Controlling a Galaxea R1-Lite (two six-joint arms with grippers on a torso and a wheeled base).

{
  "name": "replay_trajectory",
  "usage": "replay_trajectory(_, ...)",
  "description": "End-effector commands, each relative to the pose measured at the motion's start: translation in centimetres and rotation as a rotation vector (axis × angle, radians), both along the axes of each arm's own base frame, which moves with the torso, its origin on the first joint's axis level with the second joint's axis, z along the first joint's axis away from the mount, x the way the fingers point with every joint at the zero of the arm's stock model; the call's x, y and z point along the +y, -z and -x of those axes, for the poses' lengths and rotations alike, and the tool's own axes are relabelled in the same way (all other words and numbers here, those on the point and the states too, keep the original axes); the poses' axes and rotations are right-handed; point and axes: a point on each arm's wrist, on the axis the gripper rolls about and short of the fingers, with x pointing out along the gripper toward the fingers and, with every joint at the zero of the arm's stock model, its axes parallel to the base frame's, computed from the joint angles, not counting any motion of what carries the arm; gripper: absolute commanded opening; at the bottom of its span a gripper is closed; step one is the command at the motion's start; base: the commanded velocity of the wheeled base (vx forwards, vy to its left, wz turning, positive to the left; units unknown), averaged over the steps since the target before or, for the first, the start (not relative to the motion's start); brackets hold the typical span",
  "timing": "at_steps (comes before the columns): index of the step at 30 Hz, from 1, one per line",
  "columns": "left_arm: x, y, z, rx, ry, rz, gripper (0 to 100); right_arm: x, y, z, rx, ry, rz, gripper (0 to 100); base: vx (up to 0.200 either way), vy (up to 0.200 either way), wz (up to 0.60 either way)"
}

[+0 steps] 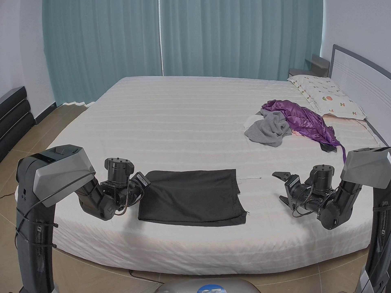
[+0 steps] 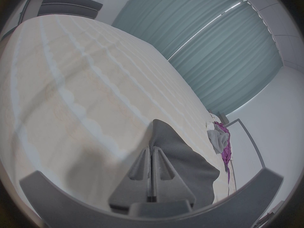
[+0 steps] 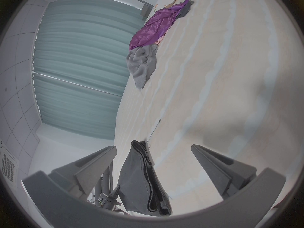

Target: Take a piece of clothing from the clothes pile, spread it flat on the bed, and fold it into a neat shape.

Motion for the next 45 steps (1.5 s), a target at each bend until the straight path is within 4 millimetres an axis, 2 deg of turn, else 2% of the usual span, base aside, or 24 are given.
replay_trajectory(1, 0.17, -0.1, -0.07, -0.003, -0.005, 0.001, 0, 0.02, 0.05, -0.01, 0.001, -0.001, 0.0, 100, 0.0, 0.2, 0.0)
replay_trajectory(22, 0.55, -0.21, -0.41, -0.011, -0.016, 0.006, 0, 0.12, 0.07, 0.04, 0.003, -0.004, 0.0, 100, 0.0, 0.2, 0.0)
replay_trajectory(38, 0.01, 0.27, -0.16, 0.01, -0.004, 0.004, 0, 0.23, 0.07, 0.06, 0.002, -0.006, 0.001, 100, 0.0, 0.0, 0.0)
replay_trajectory(39, -0.05, 0.27, -0.14, 0.011, -0.002, 0.007, 100, 0.23, 0.07, 0.06, 0.002, -0.006, 0.001, 100, 0.0, 0.0, 0.0)
replay_trajectory(45, 0.02, 0.05, -0.13, 0.009, -0.011, 0.014, 100, 0.23, 0.02, 0.06, 0.001, -0.006, 0.001, 100, 0.0, 0.0, 0.0)
